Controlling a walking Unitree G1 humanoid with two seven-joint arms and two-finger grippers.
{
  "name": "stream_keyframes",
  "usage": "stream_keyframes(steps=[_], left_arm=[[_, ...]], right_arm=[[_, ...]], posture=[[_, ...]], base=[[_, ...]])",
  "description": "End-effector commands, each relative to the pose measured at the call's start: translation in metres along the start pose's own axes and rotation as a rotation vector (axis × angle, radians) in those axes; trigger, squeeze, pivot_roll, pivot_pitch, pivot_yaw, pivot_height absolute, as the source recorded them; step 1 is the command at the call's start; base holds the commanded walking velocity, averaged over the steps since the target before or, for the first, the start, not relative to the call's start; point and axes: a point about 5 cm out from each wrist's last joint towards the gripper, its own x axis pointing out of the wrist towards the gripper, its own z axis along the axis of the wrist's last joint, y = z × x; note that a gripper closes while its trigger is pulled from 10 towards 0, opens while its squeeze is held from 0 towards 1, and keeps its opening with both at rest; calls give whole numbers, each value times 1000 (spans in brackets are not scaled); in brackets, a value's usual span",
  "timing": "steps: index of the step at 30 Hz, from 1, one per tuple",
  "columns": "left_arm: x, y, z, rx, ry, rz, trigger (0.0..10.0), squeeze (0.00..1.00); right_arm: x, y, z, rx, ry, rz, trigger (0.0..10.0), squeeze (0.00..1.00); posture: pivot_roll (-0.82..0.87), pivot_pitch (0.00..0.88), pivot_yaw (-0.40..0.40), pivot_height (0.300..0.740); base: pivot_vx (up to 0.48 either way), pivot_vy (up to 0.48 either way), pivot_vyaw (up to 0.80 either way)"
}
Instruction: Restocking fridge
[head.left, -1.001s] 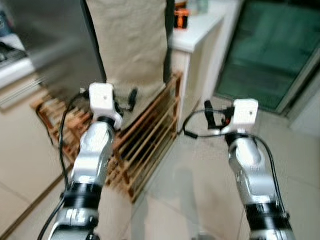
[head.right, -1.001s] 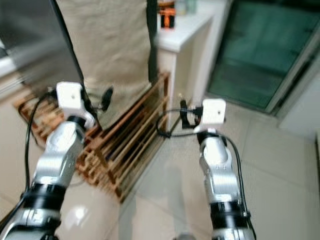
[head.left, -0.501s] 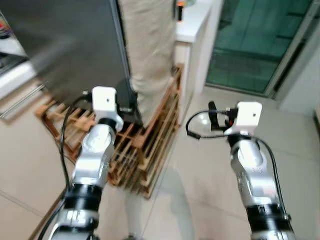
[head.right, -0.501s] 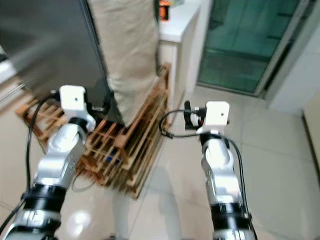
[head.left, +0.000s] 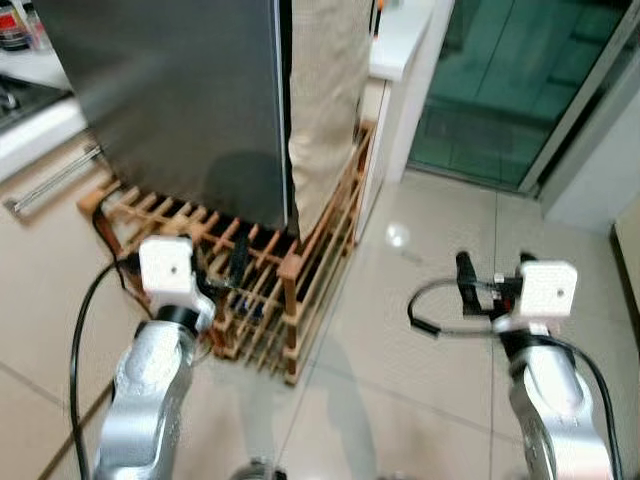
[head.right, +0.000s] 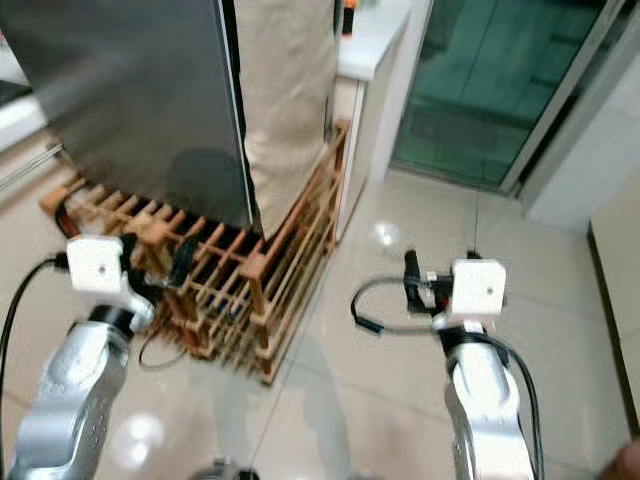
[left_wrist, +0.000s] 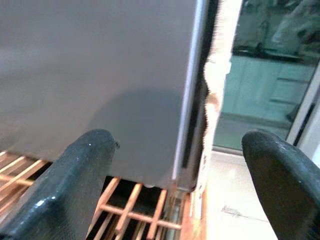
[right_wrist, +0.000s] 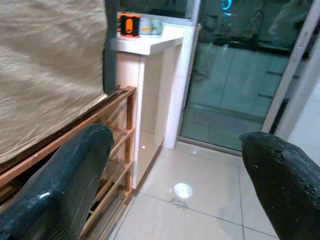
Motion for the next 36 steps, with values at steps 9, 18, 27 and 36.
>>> stream_keyframes(steps=[9,18,27,36], left_arm=[[21,-10,6,-5,-9,-45,10000,0],[32,-7,20,-29,-62,-8,10000,0],[41,4,29,-49,-96,61,10000,0],[61,-5,41,-50,-96,-15,10000,0]], right_arm=[[4,4,2,2,-3,-10,10000,0],[13,8,6,-16,-6,21,10000,0],[22,12,3,-19,-1,42,10000,0],[22,19,0,-11,0,57,10000,0]], posture=[[-108,43,23,740],[-107,36,1,740],[-85,23,-1,740],[-111,42,25,740]], base=[[411,0,0],[429,0,0],[0,0,0],[0,0,0]])
